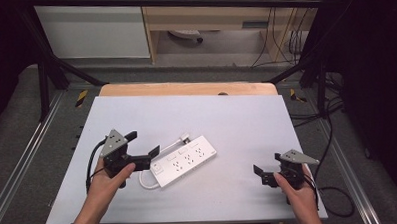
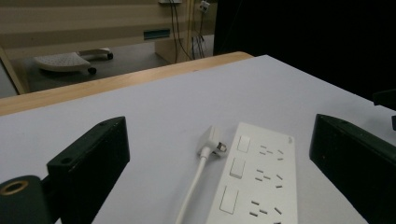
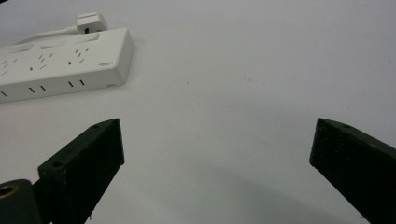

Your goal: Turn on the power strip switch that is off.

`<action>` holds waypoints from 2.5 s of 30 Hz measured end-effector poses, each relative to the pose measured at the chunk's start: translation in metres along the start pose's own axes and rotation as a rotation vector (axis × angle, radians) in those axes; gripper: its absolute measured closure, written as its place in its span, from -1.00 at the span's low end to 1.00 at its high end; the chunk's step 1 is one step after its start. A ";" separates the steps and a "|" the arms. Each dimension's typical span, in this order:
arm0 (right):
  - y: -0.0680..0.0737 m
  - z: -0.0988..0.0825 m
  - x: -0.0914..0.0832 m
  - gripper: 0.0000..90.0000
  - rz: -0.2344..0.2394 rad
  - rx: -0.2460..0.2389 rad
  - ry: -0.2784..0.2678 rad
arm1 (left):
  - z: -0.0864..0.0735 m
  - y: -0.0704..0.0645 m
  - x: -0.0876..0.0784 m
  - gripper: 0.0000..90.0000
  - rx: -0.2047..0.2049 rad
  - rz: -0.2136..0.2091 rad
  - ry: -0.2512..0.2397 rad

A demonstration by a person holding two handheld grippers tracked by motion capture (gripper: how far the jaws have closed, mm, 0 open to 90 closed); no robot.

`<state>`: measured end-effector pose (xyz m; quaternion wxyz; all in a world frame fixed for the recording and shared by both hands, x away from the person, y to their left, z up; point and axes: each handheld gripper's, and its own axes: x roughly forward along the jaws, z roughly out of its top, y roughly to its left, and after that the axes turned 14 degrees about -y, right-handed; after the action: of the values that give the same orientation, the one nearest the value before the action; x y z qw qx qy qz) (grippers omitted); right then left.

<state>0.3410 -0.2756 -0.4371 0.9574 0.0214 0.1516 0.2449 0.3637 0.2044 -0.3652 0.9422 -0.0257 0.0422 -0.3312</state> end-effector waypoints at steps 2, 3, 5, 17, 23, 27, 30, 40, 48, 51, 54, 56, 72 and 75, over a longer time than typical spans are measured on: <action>0.000 0.000 0.000 -0.92 0.001 -0.001 0.001 | -0.001 -0.001 0.003 -0.89 0.000 0.001 0.000; 0.000 0.000 0.000 -0.92 0.001 -0.001 0.002 | -0.001 -0.001 0.005 -0.89 0.005 0.000 0.006; 0.000 0.000 0.000 -0.92 0.000 0.000 0.000 | -0.002 -0.002 0.009 -0.88 0.003 0.003 0.003; 0.000 0.000 0.000 -0.92 0.003 0.002 0.002 | -0.006 -0.001 0.024 -0.88 0.008 0.009 0.011; -0.001 0.000 0.000 -0.92 0.004 0.001 0.000 | -0.008 -0.003 0.031 -0.87 0.014 0.008 0.024; -0.001 0.000 0.000 -0.92 0.003 0.006 0.000 | -0.010 -0.004 0.034 -0.87 0.019 0.005 0.029; -0.001 0.000 0.000 -0.92 0.003 0.006 0.000 | -0.011 -0.005 0.037 -0.87 0.019 0.006 0.031; -0.001 0.000 0.000 -0.92 0.000 0.006 -0.003 | -0.013 -0.010 0.052 -0.86 0.023 0.004 0.043; -0.001 0.000 -0.001 -0.92 0.000 0.010 -0.005 | -0.018 -0.015 0.061 -0.85 0.038 0.000 0.074; -0.002 0.000 -0.001 -0.92 0.000 0.009 -0.006 | -0.020 -0.015 0.063 -0.83 0.041 0.004 0.087; -0.002 0.000 -0.001 -0.92 0.000 0.009 -0.005 | -0.022 -0.015 0.064 -0.77 0.047 0.005 0.098; -0.002 0.000 -0.001 -0.92 0.000 0.007 -0.005 | -0.023 -0.015 0.065 -0.73 0.043 0.006 0.106; -0.001 0.001 -0.001 -0.92 0.001 0.008 -0.006 | -0.034 -0.019 0.072 -0.32 0.076 -0.007 0.212; -0.001 0.001 -0.001 -0.92 0.001 0.008 -0.006 | -0.036 -0.021 0.073 -0.25 0.081 -0.016 0.235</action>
<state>0.3411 -0.2770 -0.4365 0.9576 0.0260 0.1497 0.2446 0.4042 0.1417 -0.4038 0.9285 0.0511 0.1385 -0.3407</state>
